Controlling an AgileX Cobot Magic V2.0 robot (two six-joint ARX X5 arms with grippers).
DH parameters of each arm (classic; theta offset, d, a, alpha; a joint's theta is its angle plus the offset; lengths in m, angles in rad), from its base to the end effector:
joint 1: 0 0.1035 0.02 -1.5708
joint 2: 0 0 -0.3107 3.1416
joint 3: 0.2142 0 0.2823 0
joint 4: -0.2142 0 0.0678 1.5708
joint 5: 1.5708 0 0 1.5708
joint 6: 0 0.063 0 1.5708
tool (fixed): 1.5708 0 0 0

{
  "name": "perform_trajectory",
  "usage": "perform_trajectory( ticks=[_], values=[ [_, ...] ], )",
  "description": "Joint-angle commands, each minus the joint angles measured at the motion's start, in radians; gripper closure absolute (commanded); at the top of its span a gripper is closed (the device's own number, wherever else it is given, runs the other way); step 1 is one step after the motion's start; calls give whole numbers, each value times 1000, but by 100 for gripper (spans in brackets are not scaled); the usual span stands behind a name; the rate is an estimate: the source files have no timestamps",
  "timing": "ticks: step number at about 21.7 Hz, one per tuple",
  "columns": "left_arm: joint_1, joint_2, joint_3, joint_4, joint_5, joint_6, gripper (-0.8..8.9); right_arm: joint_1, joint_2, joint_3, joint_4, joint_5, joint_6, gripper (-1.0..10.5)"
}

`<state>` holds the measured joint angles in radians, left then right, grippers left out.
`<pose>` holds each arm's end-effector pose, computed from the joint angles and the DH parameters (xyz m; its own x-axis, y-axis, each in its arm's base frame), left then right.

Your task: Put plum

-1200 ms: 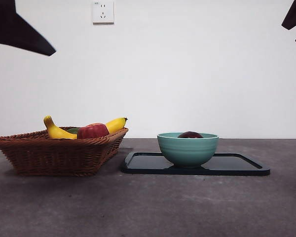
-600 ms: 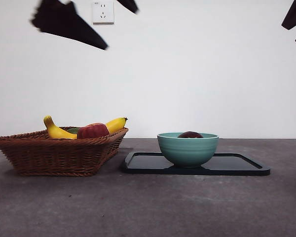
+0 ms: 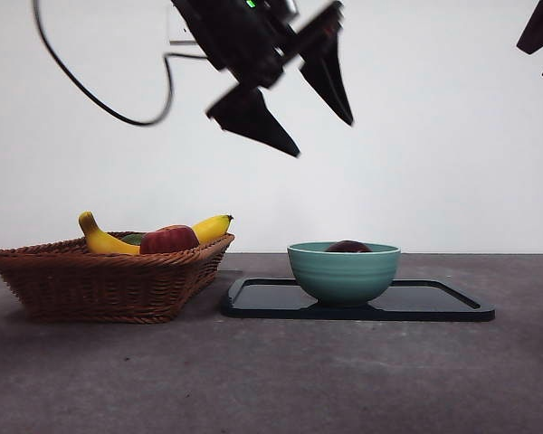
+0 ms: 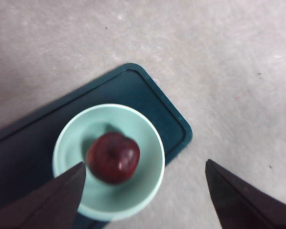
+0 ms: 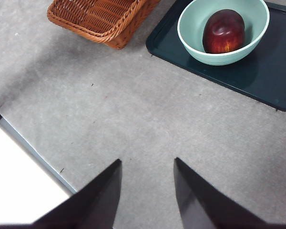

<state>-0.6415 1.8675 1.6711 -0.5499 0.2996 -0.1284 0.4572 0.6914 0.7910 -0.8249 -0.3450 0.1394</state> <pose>0.3791 -0.3064 0.3188 0.3854 -0.6562 -0.6487 0.6696 0.6826 -0.2927 0.1200 0.0828 0.3044 0.4826 0.6143 -0.6243 -0.5536 0.7663 0.3262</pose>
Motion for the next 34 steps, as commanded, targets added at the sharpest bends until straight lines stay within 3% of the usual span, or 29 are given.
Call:
perform_trajectory(
  ticks=[1, 15, 34],
  values=[
    [-20, 78, 60, 13, -18, 24, 411, 5, 6, 0, 8, -3, 10, 772],
    [-72, 245, 88, 88, -172, 185, 411, 5, 6, 0, -28, -7, 2, 772],
    [-85, 308, 88, 75, -172, 211, 412, 5, 6, 0, -35, -6, -8, 772]
  ],
)
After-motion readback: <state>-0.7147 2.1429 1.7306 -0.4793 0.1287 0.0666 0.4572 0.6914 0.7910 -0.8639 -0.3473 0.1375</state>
